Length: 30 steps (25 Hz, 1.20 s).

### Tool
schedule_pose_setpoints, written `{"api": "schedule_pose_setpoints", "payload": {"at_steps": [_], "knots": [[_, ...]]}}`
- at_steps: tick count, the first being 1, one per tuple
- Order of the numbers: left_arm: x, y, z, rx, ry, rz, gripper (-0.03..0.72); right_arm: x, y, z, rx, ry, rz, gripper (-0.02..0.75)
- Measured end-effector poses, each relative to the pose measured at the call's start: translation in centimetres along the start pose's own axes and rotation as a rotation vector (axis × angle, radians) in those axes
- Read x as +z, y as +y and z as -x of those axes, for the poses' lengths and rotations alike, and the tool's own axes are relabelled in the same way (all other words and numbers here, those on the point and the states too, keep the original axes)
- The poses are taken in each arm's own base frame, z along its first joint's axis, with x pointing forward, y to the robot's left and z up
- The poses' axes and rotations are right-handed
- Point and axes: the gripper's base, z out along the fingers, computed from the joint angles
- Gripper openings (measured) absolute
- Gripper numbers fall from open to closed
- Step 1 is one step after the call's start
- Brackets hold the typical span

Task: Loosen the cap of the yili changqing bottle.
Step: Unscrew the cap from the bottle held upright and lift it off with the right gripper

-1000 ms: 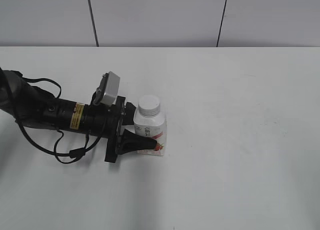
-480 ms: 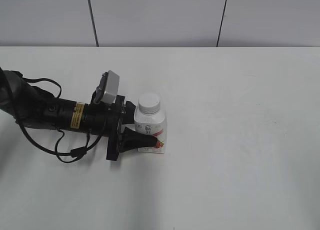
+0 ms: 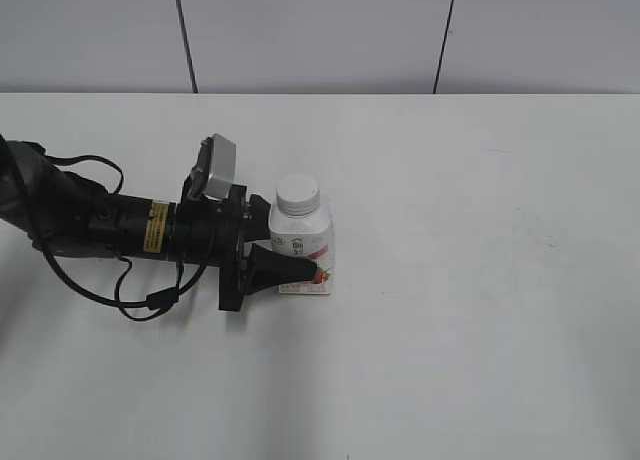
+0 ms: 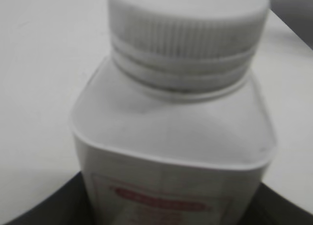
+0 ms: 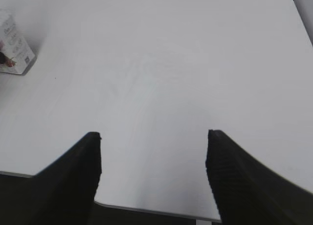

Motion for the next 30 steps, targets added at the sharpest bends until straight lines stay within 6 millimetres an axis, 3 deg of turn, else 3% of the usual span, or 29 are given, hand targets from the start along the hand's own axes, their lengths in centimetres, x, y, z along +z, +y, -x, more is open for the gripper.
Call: {"api": "schedule_pose_setpoints", "payload": {"at_steps": [4, 10, 17, 20, 25, 30], "knots": [[0.0, 0.0, 0.0, 0.0, 0.002, 0.001, 0.407, 0.2, 0.3, 0.5, 0.048, -0.015, 0.039, 0.532], [0.7, -0.4, 0.2, 0.007, 0.005, -0.019, 0.405, 3.4, -0.1, 3.0, 0.147, 0.147, 0.134, 0.532], [1.6, -0.9, 0.3, 0.016, 0.019, -0.037, 0.403, 6.9, -0.7, 8.5, 0.283, 0.286, 0.261, 0.532], [1.6, -0.8, 0.3, 0.015, 0.023, -0.032, 0.403, 9.2, -1.3, 11.3, 0.339, 0.356, 0.305, 0.532], [1.6, -0.8, 0.3, 0.013, 0.024, -0.026, 0.403, 13.9, -1.9, 14.3, 0.406, 0.49, 0.377, 0.532], [1.6, -0.7, 0.3, 0.012, 0.024, -0.024, 0.403, 18.3, 0.0, 16.2, 0.388, 0.593, 0.446, 0.532]]}}
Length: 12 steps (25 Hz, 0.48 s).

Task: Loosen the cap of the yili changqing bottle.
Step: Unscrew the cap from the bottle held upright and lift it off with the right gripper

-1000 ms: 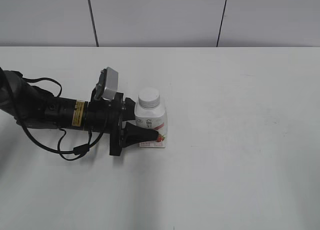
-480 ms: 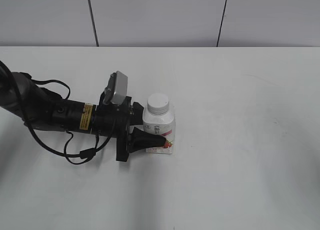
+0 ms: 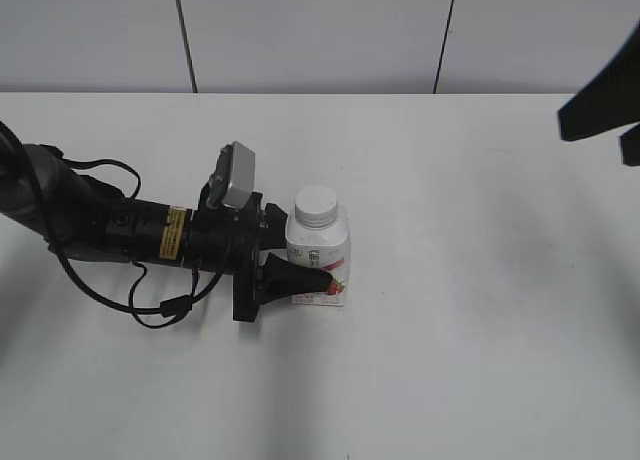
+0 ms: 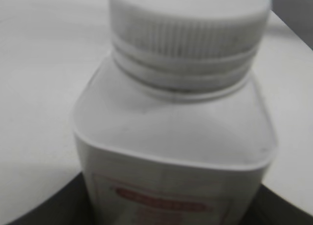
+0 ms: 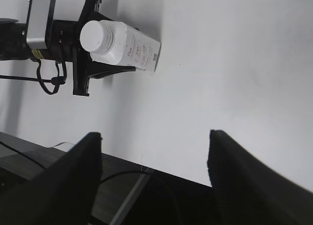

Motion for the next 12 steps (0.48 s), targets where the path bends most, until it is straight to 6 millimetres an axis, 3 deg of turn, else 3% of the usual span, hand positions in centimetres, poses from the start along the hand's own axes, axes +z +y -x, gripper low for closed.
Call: {"api": "schedule_pose_setpoints", "payload": {"at_steps": [12], "knots": [[0.0, 0.1, -0.1, -0.018, 0.006, 0.01, 0.402, 11.0, 7.3, 6.0, 0.055, 0.226, -0.012, 0.532]]}}
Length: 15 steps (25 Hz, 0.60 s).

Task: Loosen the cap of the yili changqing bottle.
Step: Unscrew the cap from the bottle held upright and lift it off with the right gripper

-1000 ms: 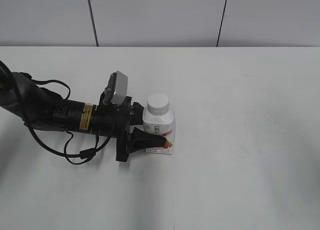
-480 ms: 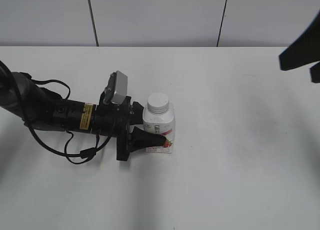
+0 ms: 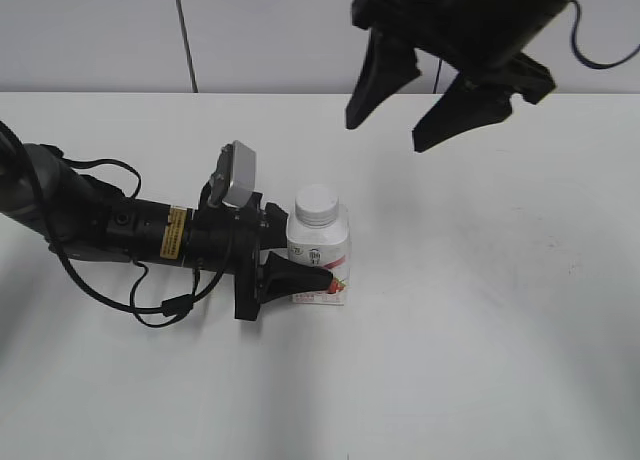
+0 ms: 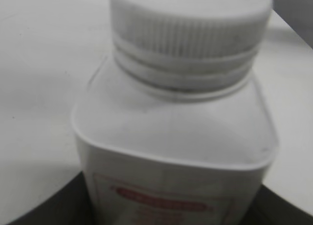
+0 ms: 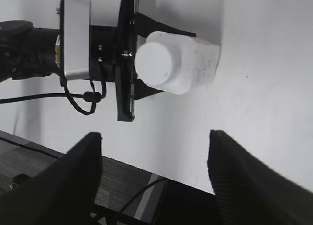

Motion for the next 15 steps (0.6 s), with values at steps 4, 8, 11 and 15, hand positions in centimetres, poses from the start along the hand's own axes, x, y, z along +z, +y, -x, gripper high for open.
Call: {"api": "schedule_pose_setpoints", "payload": {"at_steps": [4, 8, 11, 15], "knots": [[0.0, 0.0, 0.0, -0.001, -0.001, 0.001, 0.402, 2.9, 1.4, 1.7, 0.014, 0.043, -0.033, 0.532], [0.0, 0.0, 0.0, -0.002, -0.002, 0.003, 0.402, 5.6, 1.6, 2.6, 0.034, 0.114, -0.099, 0.532], [0.0, 0.0, 0.0, -0.002, -0.002, 0.004, 0.402, 7.0, 1.8, 2.9, 0.038, 0.13, -0.121, 0.532], [0.0, 0.1, 0.0, -0.003, -0.002, 0.006, 0.402, 8.5, 2.2, 2.9, 0.023, 0.142, -0.138, 0.532]]}}
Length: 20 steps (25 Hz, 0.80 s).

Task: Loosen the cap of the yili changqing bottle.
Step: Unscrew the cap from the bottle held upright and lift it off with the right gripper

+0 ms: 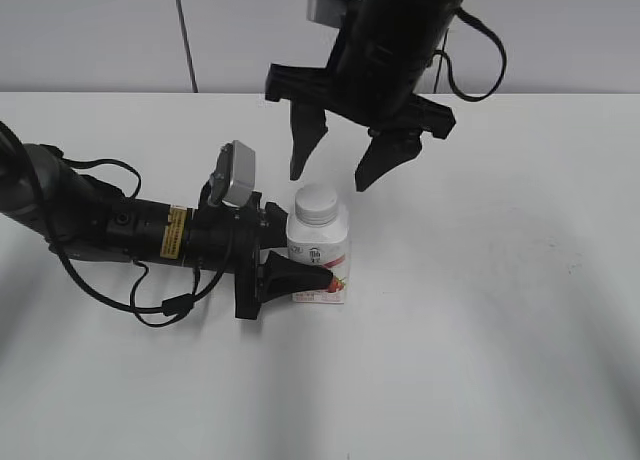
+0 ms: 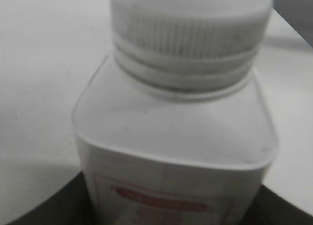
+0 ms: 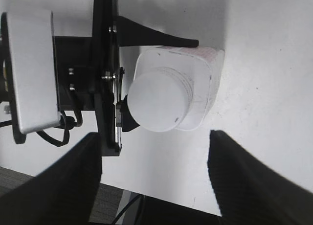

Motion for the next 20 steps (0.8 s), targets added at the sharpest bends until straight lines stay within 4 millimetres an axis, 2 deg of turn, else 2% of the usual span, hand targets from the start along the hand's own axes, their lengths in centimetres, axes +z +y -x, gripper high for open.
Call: {"api": "schedule_pose_setpoints", "payload": {"at_steps": [12, 20], "knots": [[0.0, 0.0, 0.0, -0.002, -0.001, 0.003, 0.401, 2.8, 0.0, 1.4, 0.004, -0.031, -0.02, 0.533], [0.0, 0.1, 0.0, -0.008, -0.005, 0.016, 0.402, 3.0, 0.1, 1.3, -0.007, -0.034, -0.041, 0.533]]}}
